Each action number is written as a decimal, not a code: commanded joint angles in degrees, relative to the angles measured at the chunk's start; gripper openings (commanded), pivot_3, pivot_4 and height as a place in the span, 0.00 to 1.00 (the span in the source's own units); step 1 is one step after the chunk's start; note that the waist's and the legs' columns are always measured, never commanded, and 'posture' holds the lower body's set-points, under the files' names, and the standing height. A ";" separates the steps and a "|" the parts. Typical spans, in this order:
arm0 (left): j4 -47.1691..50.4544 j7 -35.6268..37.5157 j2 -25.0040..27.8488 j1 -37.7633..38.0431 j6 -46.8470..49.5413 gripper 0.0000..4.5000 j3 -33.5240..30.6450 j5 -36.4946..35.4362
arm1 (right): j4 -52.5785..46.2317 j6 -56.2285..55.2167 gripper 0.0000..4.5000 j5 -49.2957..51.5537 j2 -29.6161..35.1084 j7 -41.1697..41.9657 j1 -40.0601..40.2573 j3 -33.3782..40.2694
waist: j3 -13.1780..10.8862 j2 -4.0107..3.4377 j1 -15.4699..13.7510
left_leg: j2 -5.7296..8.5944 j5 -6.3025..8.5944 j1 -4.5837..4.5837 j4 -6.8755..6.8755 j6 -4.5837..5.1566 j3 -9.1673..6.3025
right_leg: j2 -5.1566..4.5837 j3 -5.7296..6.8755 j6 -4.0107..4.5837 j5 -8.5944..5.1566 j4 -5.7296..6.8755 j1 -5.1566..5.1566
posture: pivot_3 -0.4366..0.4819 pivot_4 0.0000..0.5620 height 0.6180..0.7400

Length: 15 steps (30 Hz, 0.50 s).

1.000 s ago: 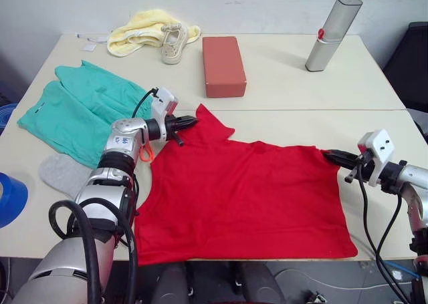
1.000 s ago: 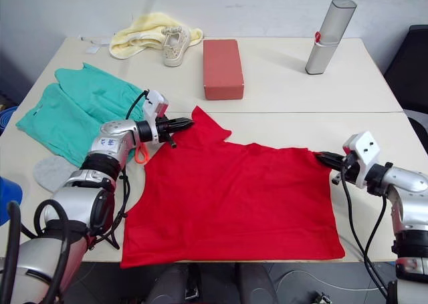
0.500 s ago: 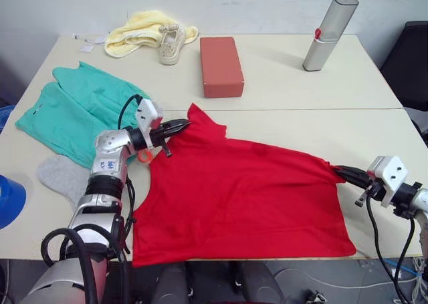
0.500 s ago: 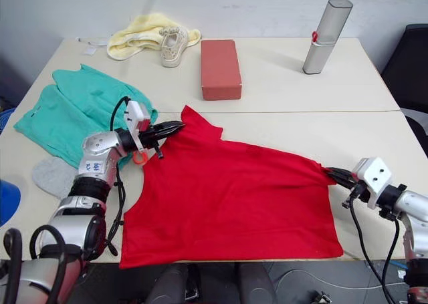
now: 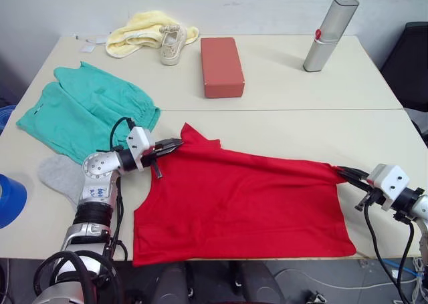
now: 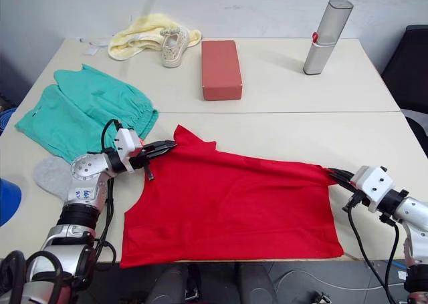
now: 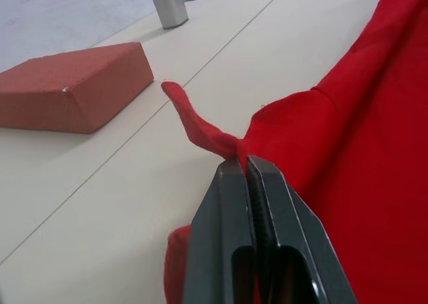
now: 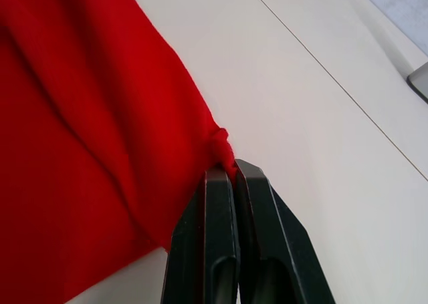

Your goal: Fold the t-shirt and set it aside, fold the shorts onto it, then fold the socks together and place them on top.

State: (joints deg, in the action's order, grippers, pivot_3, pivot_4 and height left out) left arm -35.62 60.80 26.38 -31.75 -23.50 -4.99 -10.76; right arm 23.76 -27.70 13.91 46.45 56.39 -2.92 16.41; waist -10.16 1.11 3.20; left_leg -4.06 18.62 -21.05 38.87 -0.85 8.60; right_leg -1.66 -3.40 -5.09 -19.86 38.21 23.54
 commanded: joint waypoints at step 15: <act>19.96 6.13 8.60 8.25 15.15 0.77 1.13 -7.88 | -19.39 20.10 0.83 13.04 6.59 6.51 11.20 6.70 | 0.02 -0.04 -0.10 | -0.04 0.04 0.00 0.04 0.04 -0.11 | -0.02 -0.07 0.02 0.00 0.00 -0.08 | 0.48 0.27 1.00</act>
State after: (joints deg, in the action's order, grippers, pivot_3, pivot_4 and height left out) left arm -19.81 66.25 33.43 -23.65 -11.71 -2.29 -15.84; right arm 7.60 -10.24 24.07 51.47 61.70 8.14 20.30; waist -10.14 1.07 3.10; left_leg -4.12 18.66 -21.07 38.92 -0.81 8.47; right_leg -1.67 -3.48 -5.07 -19.86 38.21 23.46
